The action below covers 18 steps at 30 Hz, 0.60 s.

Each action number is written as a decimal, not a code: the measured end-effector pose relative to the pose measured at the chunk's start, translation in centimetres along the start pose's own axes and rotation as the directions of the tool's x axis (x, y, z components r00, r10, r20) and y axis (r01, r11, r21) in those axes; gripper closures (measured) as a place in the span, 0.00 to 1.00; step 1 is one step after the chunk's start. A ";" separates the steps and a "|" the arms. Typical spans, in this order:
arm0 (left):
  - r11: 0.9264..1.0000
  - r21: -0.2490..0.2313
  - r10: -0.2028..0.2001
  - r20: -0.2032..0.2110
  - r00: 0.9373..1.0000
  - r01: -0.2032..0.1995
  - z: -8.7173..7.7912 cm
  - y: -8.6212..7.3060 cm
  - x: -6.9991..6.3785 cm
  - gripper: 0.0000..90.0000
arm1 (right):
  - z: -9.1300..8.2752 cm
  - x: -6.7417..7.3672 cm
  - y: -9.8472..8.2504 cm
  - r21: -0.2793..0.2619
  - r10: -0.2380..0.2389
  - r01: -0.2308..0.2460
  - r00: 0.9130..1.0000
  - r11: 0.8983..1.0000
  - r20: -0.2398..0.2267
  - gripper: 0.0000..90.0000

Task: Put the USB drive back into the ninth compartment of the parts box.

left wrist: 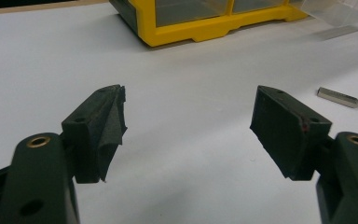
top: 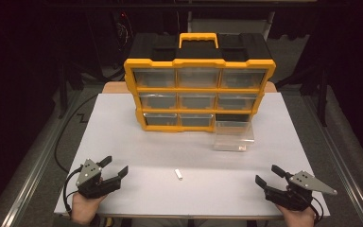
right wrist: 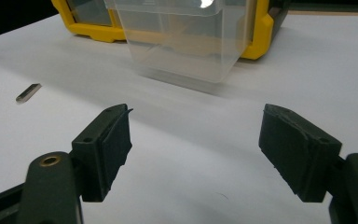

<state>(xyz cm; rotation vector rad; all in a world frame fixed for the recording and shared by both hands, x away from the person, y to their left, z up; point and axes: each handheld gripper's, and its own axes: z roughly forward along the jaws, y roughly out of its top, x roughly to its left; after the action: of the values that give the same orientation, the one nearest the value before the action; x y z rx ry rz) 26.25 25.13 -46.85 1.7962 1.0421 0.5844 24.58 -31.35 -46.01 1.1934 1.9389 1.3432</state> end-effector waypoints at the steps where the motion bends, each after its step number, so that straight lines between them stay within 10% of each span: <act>1: 1.000 0.000 -0.001 0.000 1.000 0.001 0.0 0.0 0.0 0.30 | 0.1 0.1 0.0 -0.001 -0.001 0.001 1.000 1.000 -0.001 0.28; 18: 1.000 0.002 0.000 0.000 1.000 0.000 0.1 0.0 0.0 0.29 | 0.9 0.8 0.4 0.000 -0.006 0.006 0.999 1.000 -0.031 0.29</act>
<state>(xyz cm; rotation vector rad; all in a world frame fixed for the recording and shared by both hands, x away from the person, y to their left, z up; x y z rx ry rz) 26.31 25.07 -46.86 1.7983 1.0436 0.5838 25.03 -30.14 -45.91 1.1722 1.9627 1.3664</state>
